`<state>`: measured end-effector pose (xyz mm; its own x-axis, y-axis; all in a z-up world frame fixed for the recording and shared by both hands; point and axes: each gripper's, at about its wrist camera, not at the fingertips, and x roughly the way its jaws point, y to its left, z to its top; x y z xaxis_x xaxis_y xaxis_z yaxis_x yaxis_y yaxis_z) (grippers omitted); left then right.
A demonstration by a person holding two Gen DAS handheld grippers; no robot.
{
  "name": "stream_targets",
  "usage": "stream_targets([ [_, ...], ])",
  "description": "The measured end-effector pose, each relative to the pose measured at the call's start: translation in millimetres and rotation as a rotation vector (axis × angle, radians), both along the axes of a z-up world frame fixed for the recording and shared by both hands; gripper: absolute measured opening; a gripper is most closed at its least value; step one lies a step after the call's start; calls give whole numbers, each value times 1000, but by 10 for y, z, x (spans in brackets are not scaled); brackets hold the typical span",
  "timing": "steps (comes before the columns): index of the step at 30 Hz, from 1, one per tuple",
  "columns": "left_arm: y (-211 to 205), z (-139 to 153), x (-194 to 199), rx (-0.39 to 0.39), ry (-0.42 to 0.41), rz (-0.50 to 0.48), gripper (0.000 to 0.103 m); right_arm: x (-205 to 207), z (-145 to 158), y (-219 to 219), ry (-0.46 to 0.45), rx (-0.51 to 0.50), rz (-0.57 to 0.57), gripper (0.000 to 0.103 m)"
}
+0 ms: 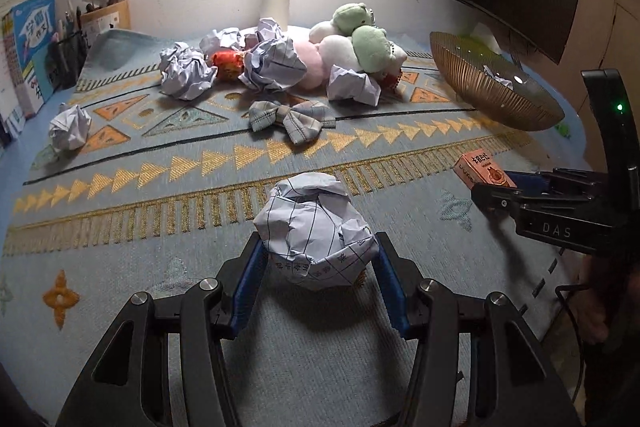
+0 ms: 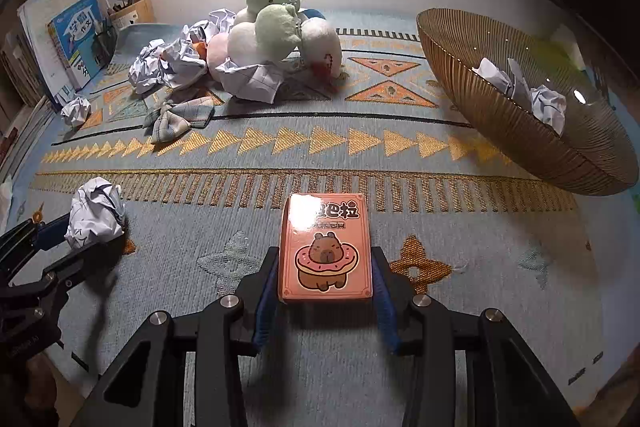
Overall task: Organize objects
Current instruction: 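Drop the pink box and paper ball into the woven bowl with both tools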
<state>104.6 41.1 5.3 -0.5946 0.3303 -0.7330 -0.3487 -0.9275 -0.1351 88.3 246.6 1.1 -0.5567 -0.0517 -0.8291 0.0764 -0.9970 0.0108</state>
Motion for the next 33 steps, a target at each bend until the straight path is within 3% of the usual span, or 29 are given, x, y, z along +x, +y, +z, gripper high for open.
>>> stream_targets([
  [11,183,62,57,-25,28,-27,51,-27,88,-15,51,25,-31,40],
  [16,359,231,-24,-6,41,-56,51,57,445,174,132,-3,-53,40],
  [20,617,527,-147,-11,116,-72,51,80,794,447,204,6,-94,40],
  [27,1395,1082,-399,39,234,-162,51,43,1391,1105,316,-23,-203,40],
  [33,2034,1324,-665,69,281,-235,51,-90,1685,1589,367,15,-303,40],
])
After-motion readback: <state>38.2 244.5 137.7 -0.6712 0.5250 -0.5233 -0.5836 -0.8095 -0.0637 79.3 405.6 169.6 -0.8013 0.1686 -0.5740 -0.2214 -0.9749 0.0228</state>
